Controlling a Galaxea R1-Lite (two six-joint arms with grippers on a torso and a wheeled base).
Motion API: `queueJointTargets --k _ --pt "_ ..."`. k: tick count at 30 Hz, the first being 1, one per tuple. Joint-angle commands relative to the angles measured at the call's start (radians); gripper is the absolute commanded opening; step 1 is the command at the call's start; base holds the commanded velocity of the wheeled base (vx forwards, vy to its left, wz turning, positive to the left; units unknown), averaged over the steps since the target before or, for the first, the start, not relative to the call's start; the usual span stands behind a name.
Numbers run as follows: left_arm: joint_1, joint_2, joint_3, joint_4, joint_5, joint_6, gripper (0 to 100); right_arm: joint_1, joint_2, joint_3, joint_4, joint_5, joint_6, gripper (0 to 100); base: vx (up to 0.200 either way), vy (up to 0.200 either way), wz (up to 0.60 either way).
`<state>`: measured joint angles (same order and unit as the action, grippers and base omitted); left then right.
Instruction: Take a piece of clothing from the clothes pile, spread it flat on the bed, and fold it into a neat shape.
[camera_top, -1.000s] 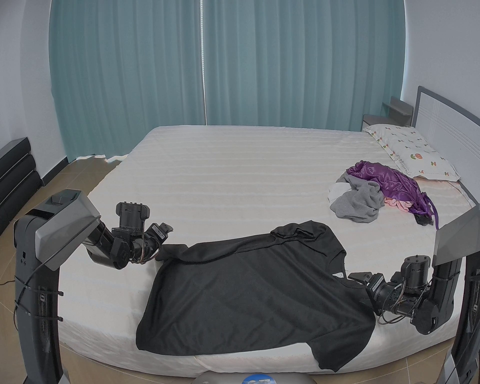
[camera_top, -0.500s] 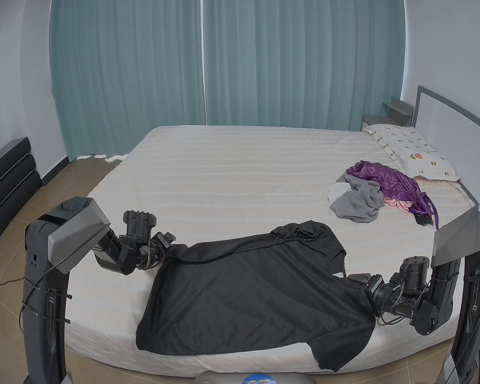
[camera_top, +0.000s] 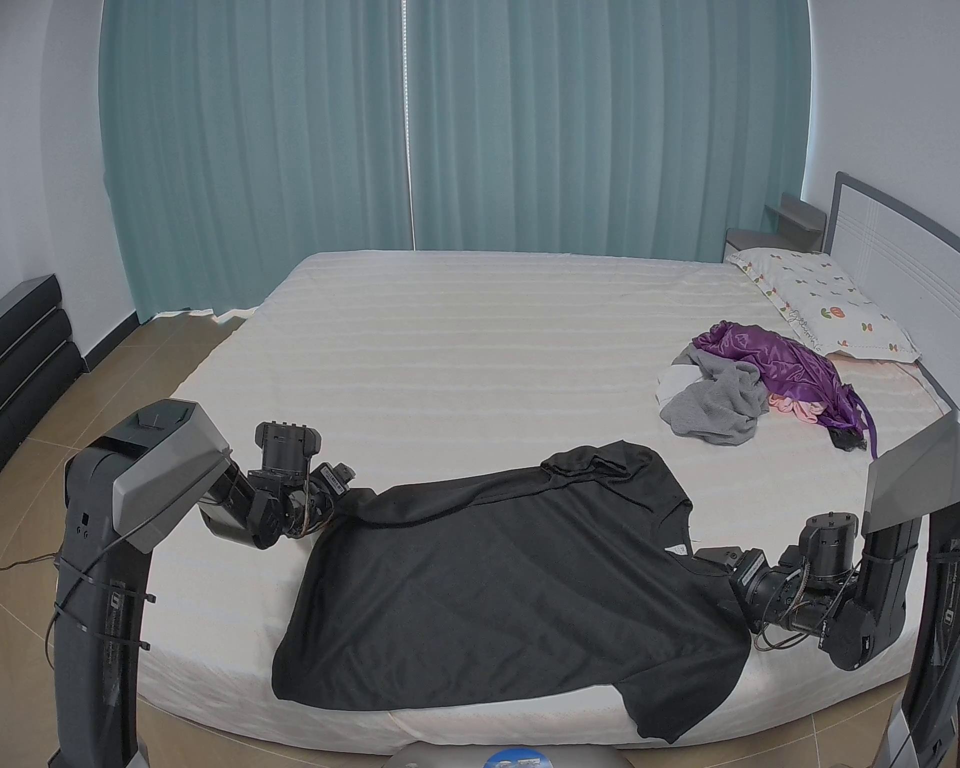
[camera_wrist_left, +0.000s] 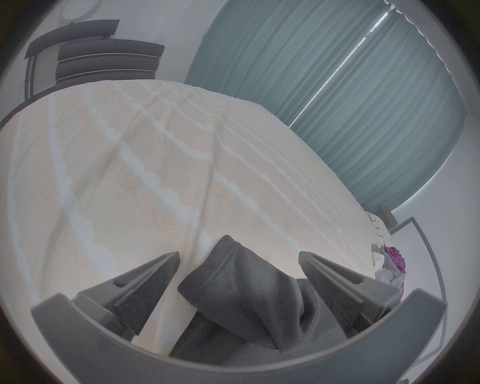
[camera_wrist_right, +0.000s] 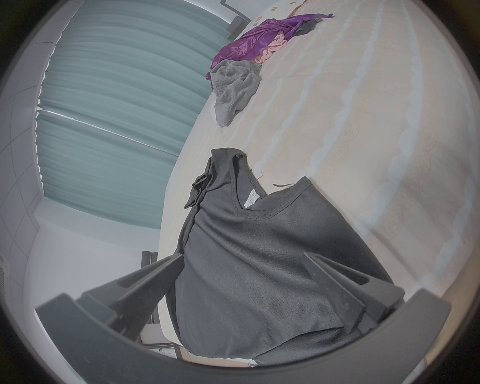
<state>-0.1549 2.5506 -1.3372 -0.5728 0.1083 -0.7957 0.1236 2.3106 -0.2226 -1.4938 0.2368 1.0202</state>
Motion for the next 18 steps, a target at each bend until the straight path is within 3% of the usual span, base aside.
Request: queueJointTargets --k 1,3,4,9,18 --pt "-0.003 0.025 -0.022 0.002 0.001 0.007 100 0.001 0.001 0.000 0.000 0.001 0.000 100 0.000 0.000 0.00" --pt "-0.003 0.026 -0.023 0.002 0.001 0.007 100 0.001 0.001 0.000 0.000 -0.001 0.000 100 0.000 0.000 0.00" --pt "-0.002 0.026 -0.023 0.002 0.001 0.007 0 0.001 0.001 0.000 0.000 -0.001 0.000 100 0.000 0.000 0.00" --pt "0.000 0.039 -0.057 -0.001 0.013 0.003 0 0.001 0.001 0.000 0.000 -0.001 0.000 100 0.000 0.000 0.00" --pt "0.011 0.071 -0.157 -0.007 0.113 -0.002 0 0.002 0.001 0.000 0.000 -0.001 0.000 100 0.000 0.000 0.00"
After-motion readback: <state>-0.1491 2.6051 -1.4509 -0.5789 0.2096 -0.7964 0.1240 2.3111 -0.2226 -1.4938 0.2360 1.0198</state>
